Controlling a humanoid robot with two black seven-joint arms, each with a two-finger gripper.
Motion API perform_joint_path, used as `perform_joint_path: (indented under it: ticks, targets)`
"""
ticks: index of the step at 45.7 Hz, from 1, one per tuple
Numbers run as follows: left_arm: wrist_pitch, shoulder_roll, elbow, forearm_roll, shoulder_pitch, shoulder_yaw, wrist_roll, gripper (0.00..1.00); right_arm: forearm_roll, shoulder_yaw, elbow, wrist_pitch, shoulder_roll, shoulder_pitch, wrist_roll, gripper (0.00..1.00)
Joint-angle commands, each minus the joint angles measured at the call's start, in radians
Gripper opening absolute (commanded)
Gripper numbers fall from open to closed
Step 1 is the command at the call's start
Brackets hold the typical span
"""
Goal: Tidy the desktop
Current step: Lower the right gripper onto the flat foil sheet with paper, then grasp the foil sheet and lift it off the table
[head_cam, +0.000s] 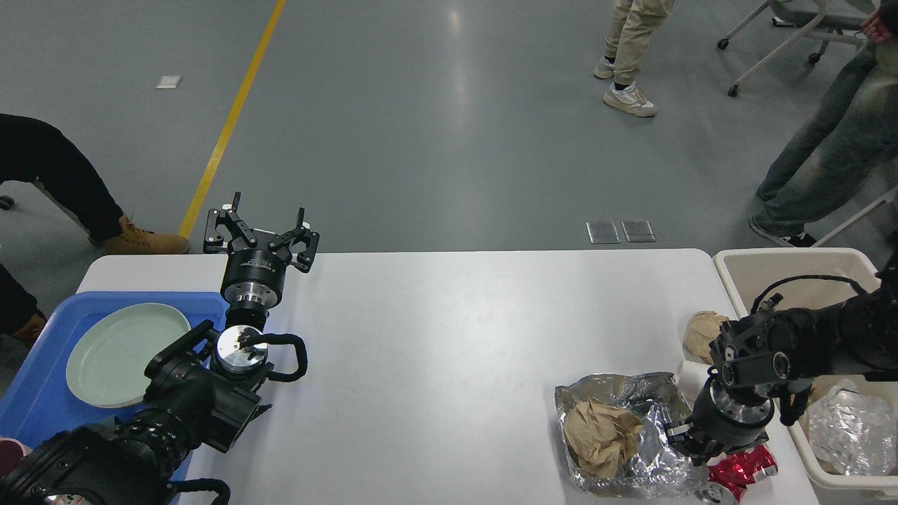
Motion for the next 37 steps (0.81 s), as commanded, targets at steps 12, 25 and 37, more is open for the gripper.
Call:
perform_joint_path:
  ticks: [12,25,37]
  targets:
    - [0.0,0.0,0.0,0.0,0.0,0.0,0.0,0.97,0.0,0.026,0.014,0.11,-0.008,0.118,-0.002,0.0]
    - [0.0,0.0,0.0,0.0,0.0,0.0,0.0,0.97,0.005,0.026,0.014,0.341,-0.021,0.308,-0.002,0.0]
    - [0.0,0.0,0.0,0.0,0.0,0.0,0.0,0.97,0.003,0.015,0.014,0.486,-0.02,0.409,-0.003,0.0]
